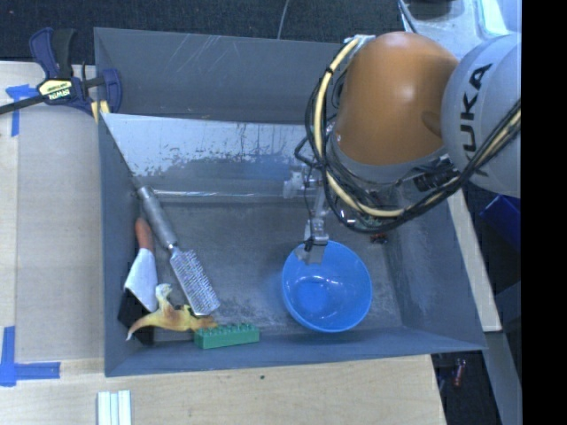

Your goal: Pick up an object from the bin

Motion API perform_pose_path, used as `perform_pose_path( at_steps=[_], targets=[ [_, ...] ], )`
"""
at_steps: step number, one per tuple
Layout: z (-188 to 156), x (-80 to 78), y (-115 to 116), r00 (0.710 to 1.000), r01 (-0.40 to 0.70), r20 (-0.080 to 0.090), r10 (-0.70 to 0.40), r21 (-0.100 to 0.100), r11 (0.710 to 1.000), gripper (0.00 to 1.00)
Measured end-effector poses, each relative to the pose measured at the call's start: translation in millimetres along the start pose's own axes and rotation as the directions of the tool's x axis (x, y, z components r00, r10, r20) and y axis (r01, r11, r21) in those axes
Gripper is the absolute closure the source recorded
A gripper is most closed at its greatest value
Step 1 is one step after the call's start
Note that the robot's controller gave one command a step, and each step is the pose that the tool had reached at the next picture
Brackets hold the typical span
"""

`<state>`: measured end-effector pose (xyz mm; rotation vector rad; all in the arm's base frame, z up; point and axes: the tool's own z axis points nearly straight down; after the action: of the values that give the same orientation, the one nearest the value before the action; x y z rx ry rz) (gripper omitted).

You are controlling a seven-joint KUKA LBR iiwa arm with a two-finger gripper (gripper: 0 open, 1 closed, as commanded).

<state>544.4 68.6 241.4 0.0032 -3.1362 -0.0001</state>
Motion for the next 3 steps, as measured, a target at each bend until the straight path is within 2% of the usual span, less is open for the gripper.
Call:
perform_pose_path(
  at_steps=[1, 2, 3],
  targets=[
    [-5, -1.5, -1, 1.0, -0.002, 0.009, 0.002, -0.001, 1.0, 0.0],
    [69, -11.7, -42, 0.996, 0.084, 0.014, -0.084, 0.001, 0.997, 0.0],
    [80, -9.1, -89, 0.969, 0.245, 0.026, -0.245, 0.005, 0.97, 0.0]
  ],
)
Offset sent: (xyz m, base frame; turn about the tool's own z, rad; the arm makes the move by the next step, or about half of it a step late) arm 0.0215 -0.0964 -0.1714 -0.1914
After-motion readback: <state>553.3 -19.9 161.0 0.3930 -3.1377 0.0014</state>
